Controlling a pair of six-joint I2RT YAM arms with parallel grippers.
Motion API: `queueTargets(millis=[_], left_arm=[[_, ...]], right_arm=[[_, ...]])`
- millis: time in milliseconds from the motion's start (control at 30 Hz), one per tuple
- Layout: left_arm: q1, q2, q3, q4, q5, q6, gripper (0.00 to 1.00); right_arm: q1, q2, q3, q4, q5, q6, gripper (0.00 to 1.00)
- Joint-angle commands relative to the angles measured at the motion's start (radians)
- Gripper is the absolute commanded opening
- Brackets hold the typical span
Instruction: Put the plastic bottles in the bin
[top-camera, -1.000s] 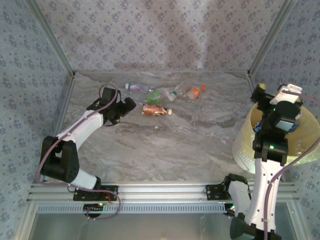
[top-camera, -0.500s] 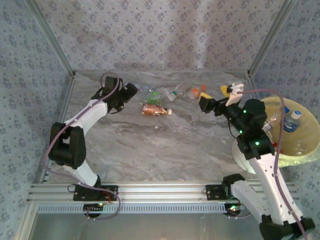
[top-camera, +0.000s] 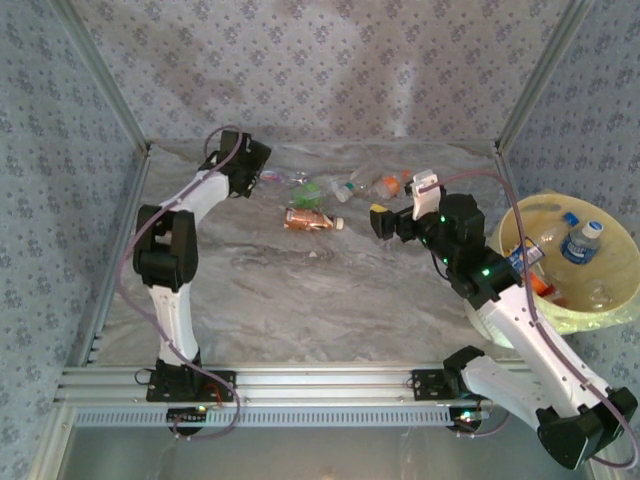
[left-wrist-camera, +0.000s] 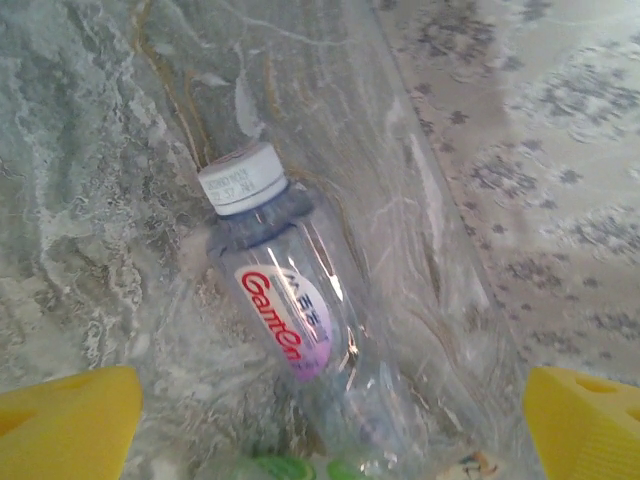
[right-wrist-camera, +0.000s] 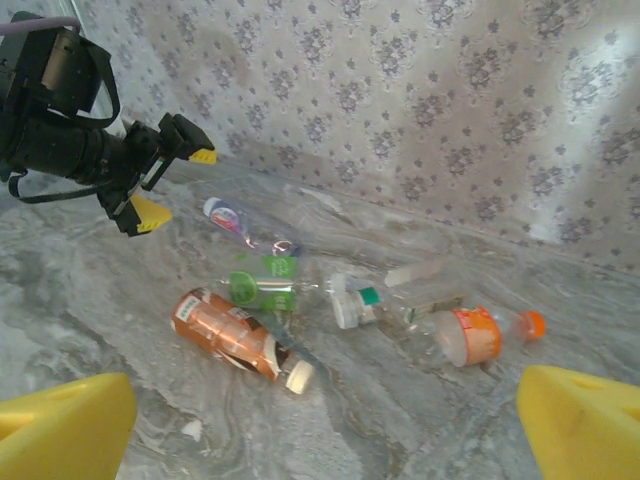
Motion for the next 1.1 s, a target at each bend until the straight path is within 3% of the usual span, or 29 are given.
queueTargets(millis=[0,167,467,800,1067], left_arm=[[0.005,0.071,0.097,-0.092,-0.023,-0.135,0.98],[0.007,0.164,0.230,-0.231,-0.083,-0.191,0.98],[-0.014,0.321,0.456,-0.364,-0.052,-0.215,0.97],[-0.045,0.360,0.432,-0.320,-0.021,-0.288,0.95],[-0.047,0.410,0.447,-0.293,0.005,-0.281,0.79]], right_arm=[[0.010,-0.027,0.052,-0.065,0.093,-0.055,1.00],[0.011,-0.065,0.046,-0.092,0.135,-0.076,1.00],[0.011,-0.052,0.057,-0.120,0.161,-0.101,1.00],[0.020,-0.003,0.067,-0.150,0.177,-0.124,1.00],[0.041,0.012,0.069,-0.154,0.200,-0.147,1.00]])
